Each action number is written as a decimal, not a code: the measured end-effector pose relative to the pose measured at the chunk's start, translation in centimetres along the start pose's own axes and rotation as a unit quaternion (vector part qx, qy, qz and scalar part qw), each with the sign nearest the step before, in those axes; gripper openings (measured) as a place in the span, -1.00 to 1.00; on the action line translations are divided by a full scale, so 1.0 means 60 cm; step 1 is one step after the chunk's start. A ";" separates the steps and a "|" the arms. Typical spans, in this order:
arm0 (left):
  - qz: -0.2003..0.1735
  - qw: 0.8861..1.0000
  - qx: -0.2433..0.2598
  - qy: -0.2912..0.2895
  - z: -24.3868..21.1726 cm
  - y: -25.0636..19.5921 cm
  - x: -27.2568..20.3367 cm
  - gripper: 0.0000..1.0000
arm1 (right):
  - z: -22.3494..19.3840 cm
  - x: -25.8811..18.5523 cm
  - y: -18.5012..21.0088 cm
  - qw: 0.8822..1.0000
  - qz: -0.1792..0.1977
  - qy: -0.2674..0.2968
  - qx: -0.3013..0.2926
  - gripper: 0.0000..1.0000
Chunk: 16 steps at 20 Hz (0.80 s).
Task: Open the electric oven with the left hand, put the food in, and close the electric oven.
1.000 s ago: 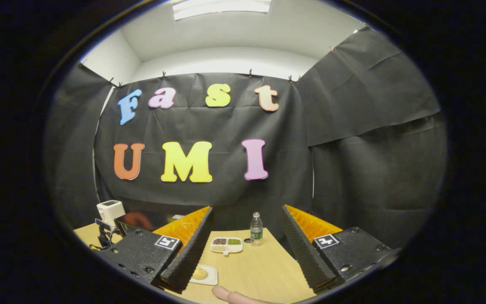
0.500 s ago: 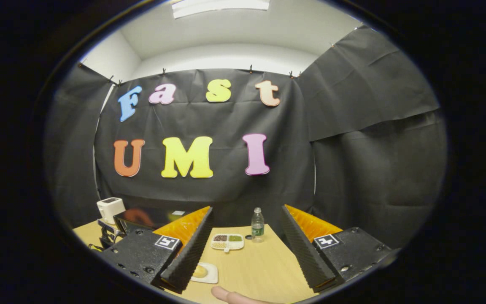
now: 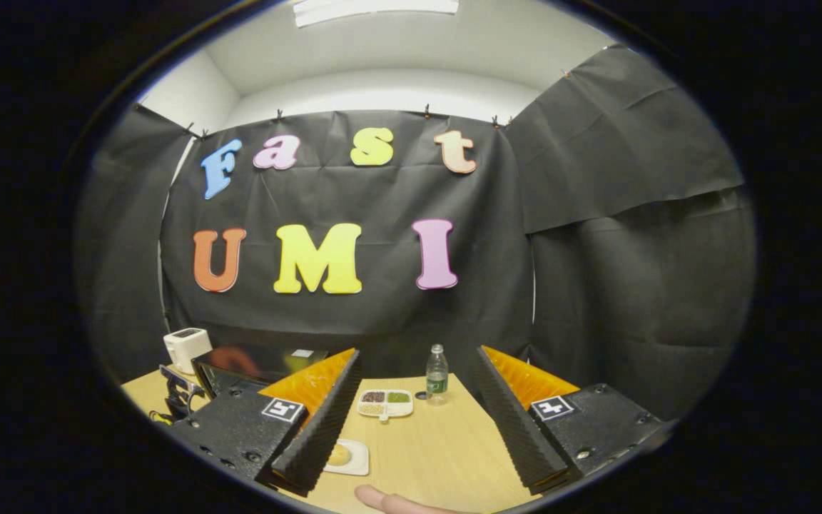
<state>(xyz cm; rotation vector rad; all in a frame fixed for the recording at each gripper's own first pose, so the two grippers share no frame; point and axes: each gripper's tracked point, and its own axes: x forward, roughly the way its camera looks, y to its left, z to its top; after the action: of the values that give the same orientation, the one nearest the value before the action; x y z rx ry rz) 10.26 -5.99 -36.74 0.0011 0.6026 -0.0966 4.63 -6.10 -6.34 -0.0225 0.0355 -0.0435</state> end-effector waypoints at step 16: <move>0.041 0.980 -0.004 -0.196 0.280 0.091 -0.278 0.91 | -0.086 0.033 0.043 0.999 0.000 0.041 -0.011 0.89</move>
<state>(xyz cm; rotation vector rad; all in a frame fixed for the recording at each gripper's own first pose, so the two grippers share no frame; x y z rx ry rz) 6.59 0.48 -13.58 0.0003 0.2075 -0.0124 6.55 -3.70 -11.64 -0.0434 0.1181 -0.0439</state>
